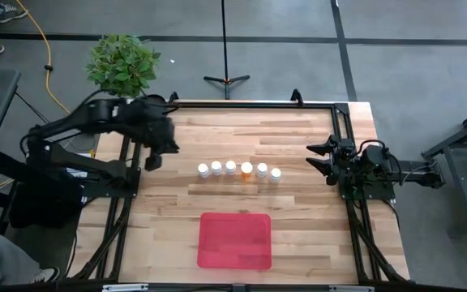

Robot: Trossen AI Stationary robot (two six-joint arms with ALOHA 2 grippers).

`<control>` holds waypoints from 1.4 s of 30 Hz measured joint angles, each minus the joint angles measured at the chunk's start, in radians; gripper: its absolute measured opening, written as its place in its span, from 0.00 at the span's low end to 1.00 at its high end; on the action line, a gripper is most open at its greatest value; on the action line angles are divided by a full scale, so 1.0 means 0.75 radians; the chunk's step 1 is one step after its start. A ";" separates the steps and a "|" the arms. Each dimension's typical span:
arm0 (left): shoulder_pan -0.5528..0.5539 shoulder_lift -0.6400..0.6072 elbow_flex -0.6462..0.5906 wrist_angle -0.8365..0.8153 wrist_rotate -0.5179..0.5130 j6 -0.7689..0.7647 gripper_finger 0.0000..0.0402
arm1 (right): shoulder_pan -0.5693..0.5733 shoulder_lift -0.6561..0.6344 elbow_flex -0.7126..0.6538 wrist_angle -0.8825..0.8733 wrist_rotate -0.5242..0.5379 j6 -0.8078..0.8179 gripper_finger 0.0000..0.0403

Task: Pick and place pill bottles into a basket
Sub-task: Put the white pill bottle into the red bin

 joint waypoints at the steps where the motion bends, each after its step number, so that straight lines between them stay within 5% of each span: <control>1: 0.036 0.010 -0.040 0.013 0.021 0.016 0.21 | 0.000 0.000 0.000 0.000 -0.005 0.005 0.65; 11: 0.184 0.186 -0.315 0.281 0.175 0.086 0.21 | 0.000 0.000 -0.001 -0.061 -0.032 0.062 0.65; 23: 0.183 0.485 -0.321 0.354 0.164 0.109 0.21 | 0.000 0.000 -0.001 -0.090 -0.043 0.069 0.65; 42: 0.087 0.521 -0.320 0.408 0.099 0.029 0.21 | 0.000 0.000 -0.001 -0.159 -0.040 0.066 0.65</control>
